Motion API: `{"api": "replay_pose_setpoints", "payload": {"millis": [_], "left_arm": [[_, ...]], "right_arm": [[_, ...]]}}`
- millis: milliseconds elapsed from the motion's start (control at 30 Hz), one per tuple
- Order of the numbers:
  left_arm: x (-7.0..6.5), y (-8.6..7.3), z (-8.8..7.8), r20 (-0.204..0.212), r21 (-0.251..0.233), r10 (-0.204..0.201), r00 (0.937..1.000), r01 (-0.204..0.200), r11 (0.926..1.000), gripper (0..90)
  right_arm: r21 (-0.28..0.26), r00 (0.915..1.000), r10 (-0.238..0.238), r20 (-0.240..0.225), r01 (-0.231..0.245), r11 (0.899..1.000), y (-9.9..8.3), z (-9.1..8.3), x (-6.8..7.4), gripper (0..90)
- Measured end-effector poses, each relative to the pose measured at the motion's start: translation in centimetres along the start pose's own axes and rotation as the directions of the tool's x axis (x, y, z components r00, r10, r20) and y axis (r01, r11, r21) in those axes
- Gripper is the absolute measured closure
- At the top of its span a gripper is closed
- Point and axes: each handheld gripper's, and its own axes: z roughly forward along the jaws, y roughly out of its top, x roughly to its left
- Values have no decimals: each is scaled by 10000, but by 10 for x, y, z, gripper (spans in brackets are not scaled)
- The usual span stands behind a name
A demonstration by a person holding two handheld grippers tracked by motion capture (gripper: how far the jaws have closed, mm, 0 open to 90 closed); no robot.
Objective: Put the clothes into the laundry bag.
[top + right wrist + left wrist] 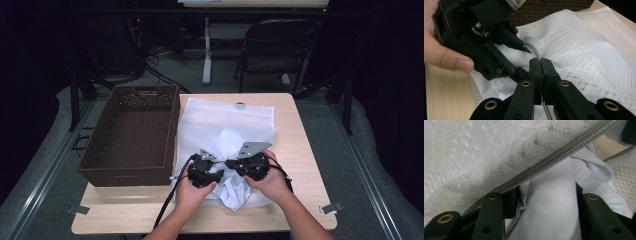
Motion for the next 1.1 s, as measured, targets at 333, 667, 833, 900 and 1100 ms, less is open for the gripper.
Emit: {"api": "replay_pose_setpoints", "payload": {"millis": [333,667,833,900,1100], "left_arm": [[-3,-3,-19,91,-242,48,9999,-46,9997,501],[1,-20,-31,294,-278,175,9994,-166,9995,481],[1,-26,-28,372,-299,186,9991,-175,9994,472],[1,-28,-26,400,-215,212,9990,-204,9996,467],[2,-32,-20,413,-154,234,9989,-228,9996,469]], "right_arm": [[-35,10000,45,23,-45,10000,-1,-1,-2,886],[-6,10000,22,23,-22,10000,-1,0,-1,886],[26,10000,14,18,-14,10000,-1,0,0,885],[17,10000,-16,16,16,10000,-1,0,0,885],[13,10000,2,26,-2,10000,-1,0,0,885]]}}
